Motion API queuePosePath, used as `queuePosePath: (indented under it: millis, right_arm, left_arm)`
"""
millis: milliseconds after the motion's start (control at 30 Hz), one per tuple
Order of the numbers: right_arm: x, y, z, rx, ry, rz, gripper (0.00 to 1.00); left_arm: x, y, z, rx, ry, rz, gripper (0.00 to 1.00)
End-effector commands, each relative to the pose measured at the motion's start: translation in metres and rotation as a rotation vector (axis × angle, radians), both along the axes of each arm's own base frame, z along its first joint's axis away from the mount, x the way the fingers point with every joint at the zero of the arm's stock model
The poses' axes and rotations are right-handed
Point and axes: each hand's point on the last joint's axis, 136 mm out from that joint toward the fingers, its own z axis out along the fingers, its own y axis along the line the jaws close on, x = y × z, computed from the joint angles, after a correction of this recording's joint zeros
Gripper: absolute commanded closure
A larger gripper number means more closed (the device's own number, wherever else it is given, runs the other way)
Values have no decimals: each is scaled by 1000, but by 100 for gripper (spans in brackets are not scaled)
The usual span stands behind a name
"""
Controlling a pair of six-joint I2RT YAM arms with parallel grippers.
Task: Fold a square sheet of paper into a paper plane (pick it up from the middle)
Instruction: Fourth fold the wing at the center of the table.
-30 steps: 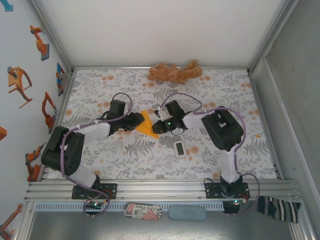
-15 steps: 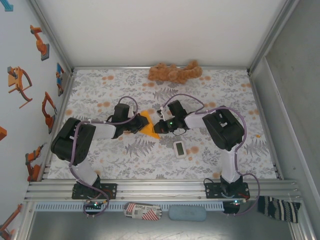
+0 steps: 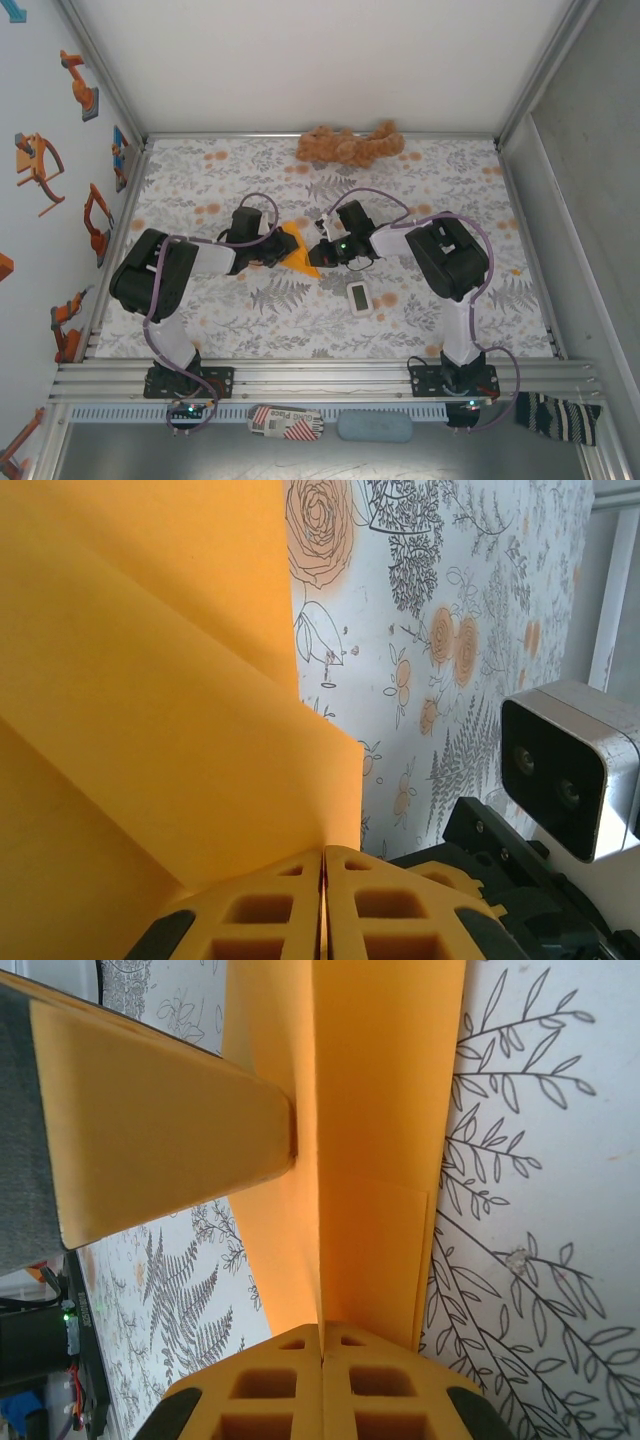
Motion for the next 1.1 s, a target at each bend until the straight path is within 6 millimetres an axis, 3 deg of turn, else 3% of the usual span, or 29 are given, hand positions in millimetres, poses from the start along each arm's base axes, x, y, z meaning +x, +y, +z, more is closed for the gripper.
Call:
queuePosePath:
  millis: [0,267,667,1067]
  right_arm:
    - [-20,-18,-27,-84,123,-13,100]
    - [-20,-17,-19,-66,120,-6,92]
    - [-24,-15,15,5,95,29,85]
    - [-30,-22,6,-43,117,43,86]
  left_arm:
    - [3,1,-6,25,23,10,91]
    - [5,-1,-10,29,42,2,91]
    - [4,-2,-7,34,41,-11,91]
    - [3,-1,-10,43,47,-12,92]
